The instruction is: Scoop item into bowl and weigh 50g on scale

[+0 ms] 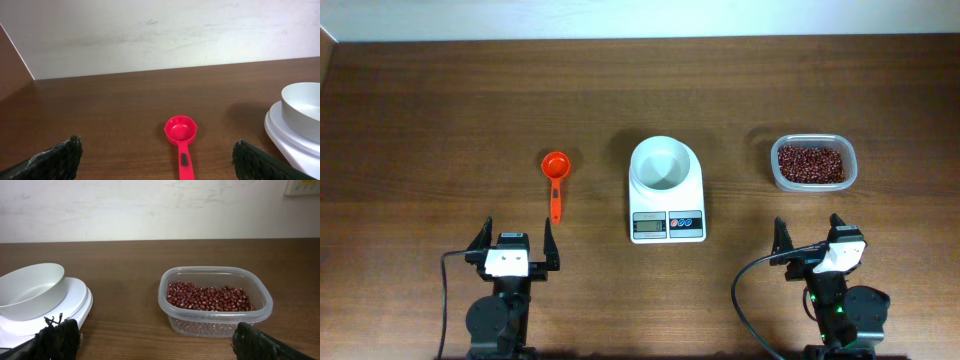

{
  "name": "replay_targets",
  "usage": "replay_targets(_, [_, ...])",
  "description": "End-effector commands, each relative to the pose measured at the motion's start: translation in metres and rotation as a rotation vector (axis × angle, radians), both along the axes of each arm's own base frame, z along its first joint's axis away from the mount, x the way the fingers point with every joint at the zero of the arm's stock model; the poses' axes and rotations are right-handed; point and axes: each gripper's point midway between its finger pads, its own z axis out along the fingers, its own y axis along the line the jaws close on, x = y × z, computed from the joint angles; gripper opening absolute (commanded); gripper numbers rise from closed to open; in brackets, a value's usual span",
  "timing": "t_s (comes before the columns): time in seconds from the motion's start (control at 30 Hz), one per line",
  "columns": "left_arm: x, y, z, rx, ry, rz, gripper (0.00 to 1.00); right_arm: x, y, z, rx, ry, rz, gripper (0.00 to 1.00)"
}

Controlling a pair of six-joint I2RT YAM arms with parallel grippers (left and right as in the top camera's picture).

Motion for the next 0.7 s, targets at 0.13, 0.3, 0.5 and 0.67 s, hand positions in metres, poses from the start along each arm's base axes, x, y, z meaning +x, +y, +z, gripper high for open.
replay_targets(0.13, [-0.0002, -0.0022, -0.0016, 0.011, 0.005, -0.014, 0.99, -0.0003, 0.0004, -0.0028, 0.006, 0.007, -0.001, 0.99])
replay_targets(0.3, [-0.0002, -0.0021, -0.0016, 0.011, 0.005, -0.014, 0.99, -0.0003, 0.0003, -0.0028, 0.006, 0.007, -0.001, 0.99])
replay_targets(0.5, [-0.0002, -0.0022, -0.0016, 0.011, 0.005, -0.014, 0.99, -0.0003, 0.0003, -0.0028, 0.006, 0.007, -0.001, 0.99])
replay_targets(0.67, [0.0, -0.0016, 0.0012, 0.012, -0.006, -0.011, 0.99, -0.0003, 0.0003, -0.0028, 0.006, 0.007, -0.001, 0.99])
